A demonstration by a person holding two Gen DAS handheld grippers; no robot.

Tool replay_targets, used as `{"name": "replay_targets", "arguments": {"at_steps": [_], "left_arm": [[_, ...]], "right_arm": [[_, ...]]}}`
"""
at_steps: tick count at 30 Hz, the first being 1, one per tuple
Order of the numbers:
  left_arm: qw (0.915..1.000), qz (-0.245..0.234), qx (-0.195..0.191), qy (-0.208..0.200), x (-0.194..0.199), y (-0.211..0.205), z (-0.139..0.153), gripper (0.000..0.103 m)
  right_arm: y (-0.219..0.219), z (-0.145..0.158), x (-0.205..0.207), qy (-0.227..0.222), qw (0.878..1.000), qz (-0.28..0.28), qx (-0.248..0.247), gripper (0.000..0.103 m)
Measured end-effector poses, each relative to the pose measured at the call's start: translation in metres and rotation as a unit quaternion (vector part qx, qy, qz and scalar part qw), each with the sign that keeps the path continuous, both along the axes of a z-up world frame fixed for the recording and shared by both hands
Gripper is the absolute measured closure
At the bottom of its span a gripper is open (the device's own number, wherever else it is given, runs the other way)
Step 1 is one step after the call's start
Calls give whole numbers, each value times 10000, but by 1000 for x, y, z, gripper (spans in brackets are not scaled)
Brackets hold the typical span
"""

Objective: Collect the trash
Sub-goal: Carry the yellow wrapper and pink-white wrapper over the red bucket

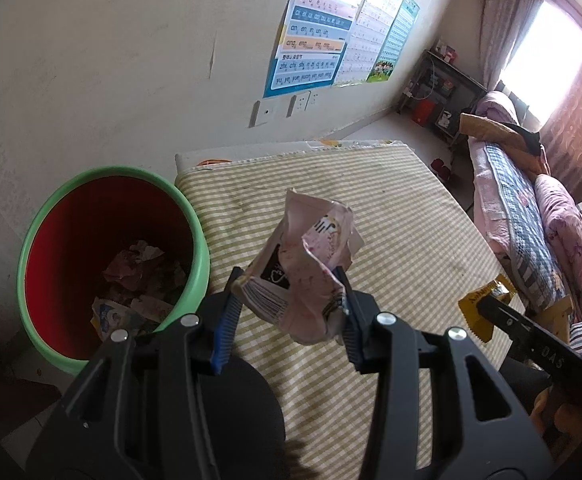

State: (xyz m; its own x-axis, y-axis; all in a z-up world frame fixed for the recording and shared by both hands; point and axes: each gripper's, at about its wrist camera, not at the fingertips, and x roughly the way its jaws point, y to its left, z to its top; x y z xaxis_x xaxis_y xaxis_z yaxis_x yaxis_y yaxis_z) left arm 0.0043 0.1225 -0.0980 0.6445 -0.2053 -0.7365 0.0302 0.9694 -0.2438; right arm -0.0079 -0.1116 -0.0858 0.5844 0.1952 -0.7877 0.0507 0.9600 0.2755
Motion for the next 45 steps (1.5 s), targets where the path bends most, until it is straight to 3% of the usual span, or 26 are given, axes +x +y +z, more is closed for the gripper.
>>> {"name": "replay_targets", "arguments": {"at_steps": [13,45], "left_arm": [[9999,116,23,-16,0,17,1,61],[9979,638,-7,54,5,73,-9,60]], "right_arm": [[13,7,-11,-47,10000,67,14,69],[100,7,10,68,9939,1094,-129,69]]}}
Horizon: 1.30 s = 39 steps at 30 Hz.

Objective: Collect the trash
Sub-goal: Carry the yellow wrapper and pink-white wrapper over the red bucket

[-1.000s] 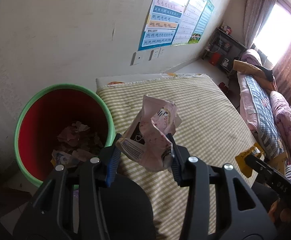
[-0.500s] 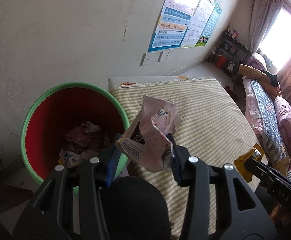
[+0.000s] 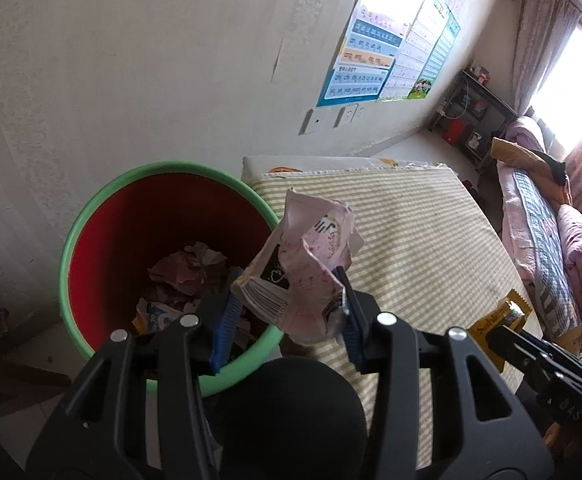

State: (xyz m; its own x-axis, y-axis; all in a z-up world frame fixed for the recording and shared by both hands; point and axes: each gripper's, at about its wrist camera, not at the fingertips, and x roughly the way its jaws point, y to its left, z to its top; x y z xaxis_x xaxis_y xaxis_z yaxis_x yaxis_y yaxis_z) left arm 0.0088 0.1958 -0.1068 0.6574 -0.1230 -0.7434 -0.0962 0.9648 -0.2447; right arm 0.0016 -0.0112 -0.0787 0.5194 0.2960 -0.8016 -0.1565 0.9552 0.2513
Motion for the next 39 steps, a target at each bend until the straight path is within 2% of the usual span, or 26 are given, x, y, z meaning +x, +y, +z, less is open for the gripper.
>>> {"name": "replay_targets", "arguments": {"at_steps": [26,32,39], "left_arm": [[9981,591,12,164,-3,52,-14,60],[9967,766,-61,256,1,69,-21,60],[9944,987,30,377,9,89,-31,60]], "right_arm": [[82,-1,26,-45,9951,983,-59,69],[106,-1,39,-91,9918,1273,-111,68],[131,-7,50,-77,9872,1586,-167,68]]}}
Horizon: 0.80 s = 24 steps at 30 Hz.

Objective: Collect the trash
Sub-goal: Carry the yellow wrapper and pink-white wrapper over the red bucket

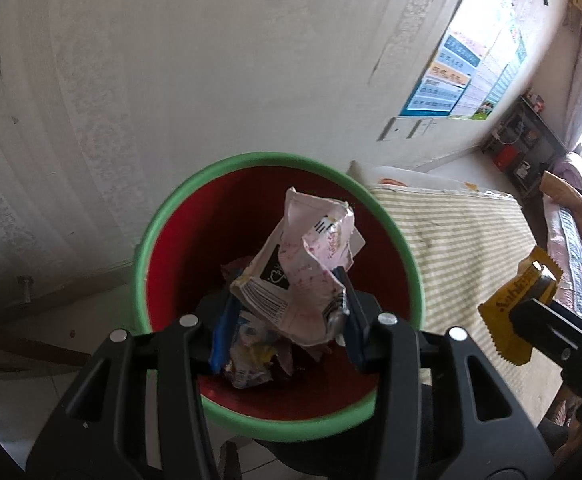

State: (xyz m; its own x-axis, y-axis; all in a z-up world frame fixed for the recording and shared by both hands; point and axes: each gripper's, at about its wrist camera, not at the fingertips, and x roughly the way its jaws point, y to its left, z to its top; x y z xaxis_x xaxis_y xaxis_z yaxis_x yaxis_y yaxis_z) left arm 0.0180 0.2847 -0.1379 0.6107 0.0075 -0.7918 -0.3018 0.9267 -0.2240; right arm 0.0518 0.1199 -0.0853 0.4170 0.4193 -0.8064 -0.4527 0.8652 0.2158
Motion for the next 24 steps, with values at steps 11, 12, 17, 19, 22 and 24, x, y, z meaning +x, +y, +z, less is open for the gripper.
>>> {"name": "replay_targets", "arguments": {"at_steps": [11,12,17,19,22,24], "left_arm": [[9999,110,-11,79,6,13,-7,60],[9999,115,-8,83,7,13,-7,60],[9998,131,11,114,12,15,-10,60],[9998,136,25,130,12,16,-10,60],[9997,155,41,161,14,18,-13,59],[9997,169,42,181,14,19,-14,60]], "right_arm": [[21,-16,9,129,9995,261,-111,68],[22,-17,9,136,9995,262,-112,68],[22,-21,11,156,9995,261,-115,68],[23,-22,12,165,9995,262,-113,68],[24,-23,12,173,9994,277,-102,68],[26,-23,13,170,9994,285,-91,68]]}}
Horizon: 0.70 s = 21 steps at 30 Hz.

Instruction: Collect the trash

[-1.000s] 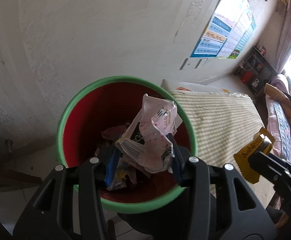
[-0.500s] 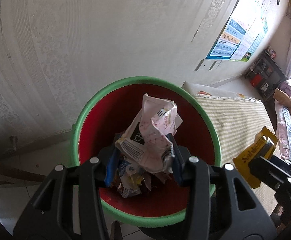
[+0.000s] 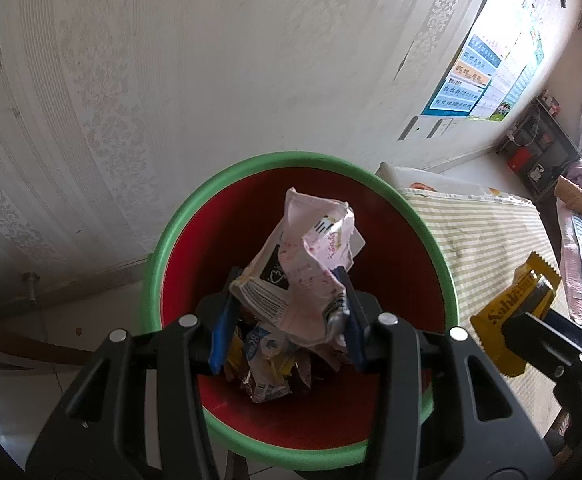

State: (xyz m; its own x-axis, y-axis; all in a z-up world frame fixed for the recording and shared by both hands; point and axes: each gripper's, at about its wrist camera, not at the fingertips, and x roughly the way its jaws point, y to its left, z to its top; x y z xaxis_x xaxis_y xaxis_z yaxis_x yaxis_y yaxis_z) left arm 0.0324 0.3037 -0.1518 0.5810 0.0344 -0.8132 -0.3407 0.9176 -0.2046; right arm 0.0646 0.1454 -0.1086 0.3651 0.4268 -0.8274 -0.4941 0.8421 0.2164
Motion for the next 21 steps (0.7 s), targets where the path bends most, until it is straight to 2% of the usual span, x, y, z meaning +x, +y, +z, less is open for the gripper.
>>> {"name": "replay_targets", "arguments": {"at_steps": [7,9,11,13,16,19,21], "left_arm": [[10000,5,51,54,2,-2,-3,59],[9999,32,79,80,3,-2,-5,59],[9999,73,79,113,3,-1,-7,55],[9997,155,79,163,4,1,-9,40],[9996,189,106,202,3,1,-11,32],[9994,176,172,246,1,-4,-11,29],[9995,154,179,220,-2,-9,-7,27]], "right_arm": [[3,-2,1,18,10000,14,39,67],[3,-2,1,32,10000,-2,62,57],[1,-1,1,27,9999,-49,88,52],[-1,-1,1,34,9999,-92,128,51],[-9,1,0,24,9996,-197,177,43],[-21,3,-1,20,9991,-348,234,40],[-35,6,-4,2,9982,-523,289,30]]}}
